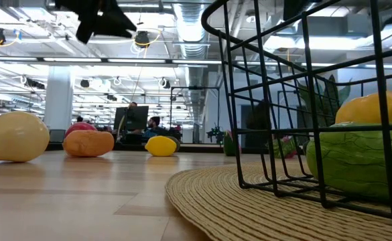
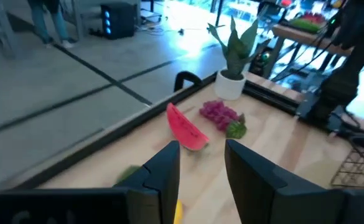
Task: Build produce basket
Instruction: Put the grapes into the mesh basket
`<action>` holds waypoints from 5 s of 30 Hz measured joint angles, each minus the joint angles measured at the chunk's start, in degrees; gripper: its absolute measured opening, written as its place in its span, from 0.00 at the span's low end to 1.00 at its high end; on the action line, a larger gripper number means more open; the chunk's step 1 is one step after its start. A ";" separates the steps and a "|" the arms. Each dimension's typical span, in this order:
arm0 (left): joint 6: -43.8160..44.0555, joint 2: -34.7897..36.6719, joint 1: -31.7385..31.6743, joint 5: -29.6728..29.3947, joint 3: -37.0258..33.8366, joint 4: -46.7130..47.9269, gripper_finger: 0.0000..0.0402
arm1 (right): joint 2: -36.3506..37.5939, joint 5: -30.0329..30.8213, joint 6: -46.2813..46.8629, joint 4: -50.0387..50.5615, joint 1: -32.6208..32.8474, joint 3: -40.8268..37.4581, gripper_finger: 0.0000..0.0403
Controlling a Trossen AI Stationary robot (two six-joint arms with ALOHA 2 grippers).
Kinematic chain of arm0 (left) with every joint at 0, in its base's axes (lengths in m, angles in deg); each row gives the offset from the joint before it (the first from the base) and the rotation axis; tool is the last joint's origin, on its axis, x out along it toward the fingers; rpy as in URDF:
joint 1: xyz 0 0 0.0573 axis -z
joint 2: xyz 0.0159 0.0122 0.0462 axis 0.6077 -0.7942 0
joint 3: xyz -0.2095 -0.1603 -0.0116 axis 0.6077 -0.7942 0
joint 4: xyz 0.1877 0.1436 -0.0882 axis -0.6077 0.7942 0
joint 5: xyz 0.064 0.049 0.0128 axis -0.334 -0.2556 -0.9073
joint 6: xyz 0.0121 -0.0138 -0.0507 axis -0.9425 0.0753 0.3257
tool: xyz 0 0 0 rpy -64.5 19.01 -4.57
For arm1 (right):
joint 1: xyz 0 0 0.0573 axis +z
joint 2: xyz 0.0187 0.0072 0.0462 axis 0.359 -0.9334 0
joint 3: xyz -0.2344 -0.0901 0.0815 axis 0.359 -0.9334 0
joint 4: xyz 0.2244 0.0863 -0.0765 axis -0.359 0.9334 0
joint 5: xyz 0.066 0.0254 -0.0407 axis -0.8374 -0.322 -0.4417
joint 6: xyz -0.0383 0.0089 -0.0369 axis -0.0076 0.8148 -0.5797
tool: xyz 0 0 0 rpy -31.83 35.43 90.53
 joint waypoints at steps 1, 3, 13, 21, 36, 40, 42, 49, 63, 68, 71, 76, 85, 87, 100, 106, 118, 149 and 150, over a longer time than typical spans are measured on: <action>-1.02 -0.73 0.00 -0.45 1.64 1.33 0.29 | 0.03 0.02 -0.64 -0.05 -0.58 -0.20 0.21; -2.35 -1.48 0.00 -1.75 4.50 6.09 0.31 | 0.02 0.19 -1.86 0.03 -2.08 -0.99 0.21; 13.27 -1.85 0.00 -4.75 11.63 34.95 0.38 | 7.53 1.49 -1.51 0.03 -12.58 -11.23 0.29; 15.11 -2.60 0.00 -4.24 11.62 37.52 0.39 | 12.99 0.64 8.26 -4.23 -16.57 -26.04 0.36; 16.22 -2.64 0.00 -4.16 11.61 37.57 0.39 | 0.07 -3.27 0.55 -22.71 -18.71 -35.76 0.55; 16.26 -2.64 0.00 -3.92 11.59 37.55 0.39 | -4.76 -4.35 -2.32 -24.52 -21.17 -35.84 0.56; 16.57 -2.64 0.00 -3.78 11.59 37.56 0.39 | -6.80 -5.99 -4.26 -24.50 -22.33 -35.84 0.56; 17.52 -2.64 0.00 -3.73 11.57 37.54 0.39 | -9.55 -8.50 -5.40 -25.48 -24.08 -35.84 0.56; 18.55 -2.64 0.00 -3.76 11.57 37.53 0.39 | -8.13 -10.91 1.72 -40.39 -23.85 -35.75 0.56; 18.20 -2.64 0.00 -3.74 11.54 37.54 0.39 | -8.11 -11.43 4.63 -42.93 -23.54 -35.75 0.56; 15.67 -2.64 0.00 -2.95 11.54 37.59 0.39 | -8.11 -11.22 11.28 -44.70 -23.66 -35.75 0.56; 9.41 -2.64 0.00 -0.34 11.54 38.09 0.39 | -8.11 -7.95 24.36 -47.81 -23.03 -35.75 0.56; 3.16 -2.64 0.00 3.02 11.54 42.01 0.39 | -8.11 -1.44 37.59 -39.88 -21.85 -35.75 0.56; 2.72 -2.64 0.02 3.08 11.54 42.48 0.39 | -8.11 -1.00 39.85 -36.40 -21.39 -35.77 0.56; 0.46 -2.64 0.02 3.95 11.54 42.99 0.39 | -10.88 0.14 41.78 -35.57 -23.19 -36.94 0.56; 0.46 -2.64 0.01 4.00 11.54 43.10 0.39 | -14.74 -1.42 41.49 -37.09 -24.72 -38.55 0.56; 1.17 -2.62 0.00 4.75 11.54 43.09 0.39 | -19.78 -1.99 36.60 -39.63 -27.42 -38.48 0.56; 0.79 -2.64 0.02 4.91 11.54 43.07 0.39 | -19.32 -5.65 24.44 -38.81 -22.19 -31.99 0.01; 0.79 -2.64 0.00 4.91 11.54 43.07 0.39 | -19.32 -5.48 24.03 -37.93 -21.60 -30.51 0.01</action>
